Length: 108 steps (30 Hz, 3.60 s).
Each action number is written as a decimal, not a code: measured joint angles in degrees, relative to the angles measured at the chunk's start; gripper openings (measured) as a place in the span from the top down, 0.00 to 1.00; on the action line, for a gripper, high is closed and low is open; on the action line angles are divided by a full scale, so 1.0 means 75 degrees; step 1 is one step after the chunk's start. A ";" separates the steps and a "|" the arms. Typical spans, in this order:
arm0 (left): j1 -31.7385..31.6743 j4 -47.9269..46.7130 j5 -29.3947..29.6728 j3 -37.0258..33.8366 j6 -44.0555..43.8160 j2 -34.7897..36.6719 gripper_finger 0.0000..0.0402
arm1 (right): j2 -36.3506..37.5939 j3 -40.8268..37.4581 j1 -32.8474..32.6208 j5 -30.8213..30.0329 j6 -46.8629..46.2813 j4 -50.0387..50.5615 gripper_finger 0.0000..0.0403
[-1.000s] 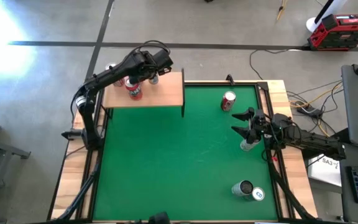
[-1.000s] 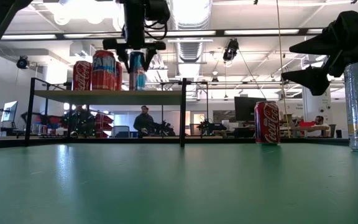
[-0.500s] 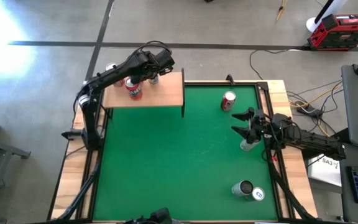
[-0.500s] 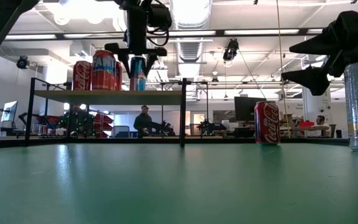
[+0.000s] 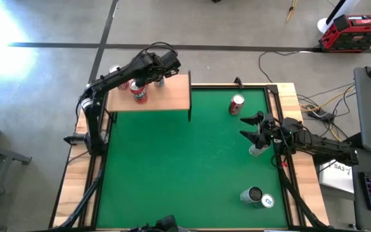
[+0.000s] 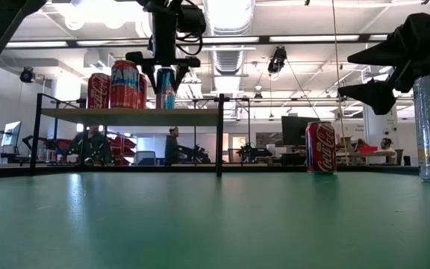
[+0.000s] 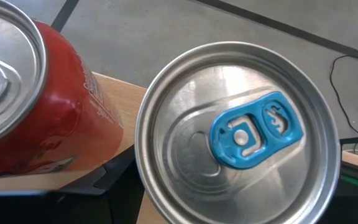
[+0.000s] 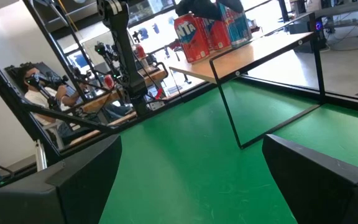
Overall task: Place canned beverage on shelf
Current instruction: Put the left blue soda can on the shelf, then move the red white soda can to the center of the table
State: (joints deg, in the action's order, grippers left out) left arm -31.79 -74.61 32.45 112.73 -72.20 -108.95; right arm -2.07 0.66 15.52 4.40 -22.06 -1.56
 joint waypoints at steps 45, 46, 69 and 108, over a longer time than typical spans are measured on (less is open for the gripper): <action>0.0058 -0.0519 -0.0394 0.0184 -0.0098 0.0015 0.26 | 0.0000 0.0000 0.0000 0.0002 0.0000 0.0002 0.05; 0.0081 -0.0590 -0.0434 0.0255 -0.0112 0.0015 0.26 | 0.0000 -0.0001 -0.0001 0.0000 0.0000 0.0000 0.05; 0.1636 -0.2044 -0.0911 0.2528 0.0166 0.0047 0.26 | 0.0003 -0.0001 0.0000 0.0001 0.0000 0.0001 0.05; 0.4538 0.4073 0.0744 -0.1094 0.3235 0.0003 0.26 | 0.0002 -0.0001 0.0002 0.0003 0.0000 0.0003 0.05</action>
State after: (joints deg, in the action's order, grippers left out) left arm 2.25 -44.06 38.03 104.52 -47.95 -108.92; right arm -2.05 0.65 15.53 4.43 -22.06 -1.54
